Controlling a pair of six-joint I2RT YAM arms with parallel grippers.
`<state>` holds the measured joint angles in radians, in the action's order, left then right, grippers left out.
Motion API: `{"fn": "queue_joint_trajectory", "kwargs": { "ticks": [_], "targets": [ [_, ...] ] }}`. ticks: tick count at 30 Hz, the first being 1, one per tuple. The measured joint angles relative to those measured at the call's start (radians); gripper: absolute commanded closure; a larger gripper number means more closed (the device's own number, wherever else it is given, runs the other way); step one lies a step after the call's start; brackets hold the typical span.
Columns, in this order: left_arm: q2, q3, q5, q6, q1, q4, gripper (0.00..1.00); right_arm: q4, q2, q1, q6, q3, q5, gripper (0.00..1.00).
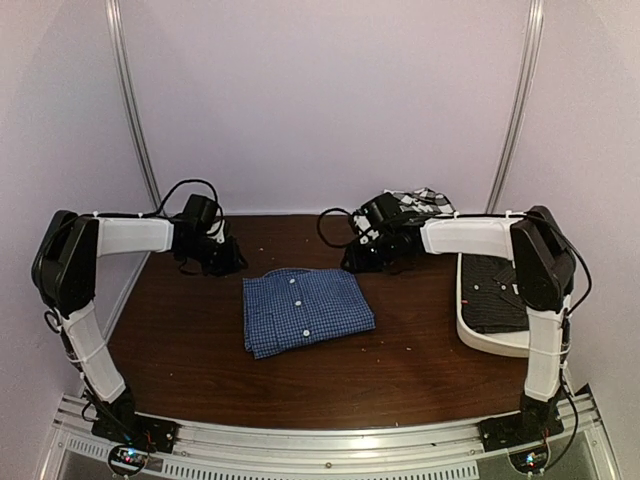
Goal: Fold and stack the long sleeve shirts
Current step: Smooth out the square-folded shirt at the center of the board.
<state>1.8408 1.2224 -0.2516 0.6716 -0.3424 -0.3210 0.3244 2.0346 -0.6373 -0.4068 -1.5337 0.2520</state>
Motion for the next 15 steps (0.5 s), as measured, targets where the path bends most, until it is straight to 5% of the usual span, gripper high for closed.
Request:
{"fn": "queue_joint_trajectory", "kwargs": {
  "ticks": [15],
  "targets": [
    [0.098, -0.038, -0.105, 0.041, -0.002, 0.089, 0.78, -0.019, -0.045, -0.128, -0.011, 0.229, -0.010, 0.64]
  ]
}}
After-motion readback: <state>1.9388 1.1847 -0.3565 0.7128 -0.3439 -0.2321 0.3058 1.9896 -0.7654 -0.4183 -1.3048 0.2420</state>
